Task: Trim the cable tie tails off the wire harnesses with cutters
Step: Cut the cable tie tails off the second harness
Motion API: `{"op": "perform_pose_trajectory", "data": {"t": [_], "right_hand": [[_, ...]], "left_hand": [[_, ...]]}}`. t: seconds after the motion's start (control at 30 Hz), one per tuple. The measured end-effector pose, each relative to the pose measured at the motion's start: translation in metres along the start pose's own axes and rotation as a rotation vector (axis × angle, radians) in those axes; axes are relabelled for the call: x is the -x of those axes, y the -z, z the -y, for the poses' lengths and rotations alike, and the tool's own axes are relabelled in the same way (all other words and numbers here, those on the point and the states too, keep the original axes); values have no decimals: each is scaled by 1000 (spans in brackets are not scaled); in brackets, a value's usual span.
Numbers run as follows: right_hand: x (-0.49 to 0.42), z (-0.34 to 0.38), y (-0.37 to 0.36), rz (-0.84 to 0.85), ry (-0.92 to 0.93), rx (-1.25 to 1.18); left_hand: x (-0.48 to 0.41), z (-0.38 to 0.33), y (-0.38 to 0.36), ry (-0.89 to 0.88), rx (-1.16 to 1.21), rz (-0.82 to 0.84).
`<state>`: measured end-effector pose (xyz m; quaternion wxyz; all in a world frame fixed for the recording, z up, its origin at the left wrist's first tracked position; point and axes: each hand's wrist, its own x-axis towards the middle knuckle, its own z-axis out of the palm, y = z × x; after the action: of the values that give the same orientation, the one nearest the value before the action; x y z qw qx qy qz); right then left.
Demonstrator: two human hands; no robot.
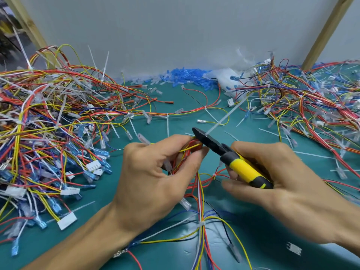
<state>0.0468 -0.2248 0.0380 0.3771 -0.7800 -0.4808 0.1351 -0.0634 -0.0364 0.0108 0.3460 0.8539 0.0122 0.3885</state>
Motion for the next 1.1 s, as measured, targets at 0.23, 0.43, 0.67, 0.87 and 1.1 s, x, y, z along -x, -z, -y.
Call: {"op": "perform_pose_trajectory", "data": {"t": [0.23,0.43,0.67,0.87,1.1], "right_hand": [[-3,-3,-2,-21,-13,36],[-7,-6,4,-97,53,172],[-8,-6,4,-107,120,131],[-5,-8,1,-80,106,130],[-5,-9,-3,-23,90,100]], "left_hand": [[0,0,0,20,22,-2],[2,2,-4,115,124,-5],[0,0,0,98,107,-5],[0,-1,-1,63,79,1],[1,-2,-2,56,83,16]]}}
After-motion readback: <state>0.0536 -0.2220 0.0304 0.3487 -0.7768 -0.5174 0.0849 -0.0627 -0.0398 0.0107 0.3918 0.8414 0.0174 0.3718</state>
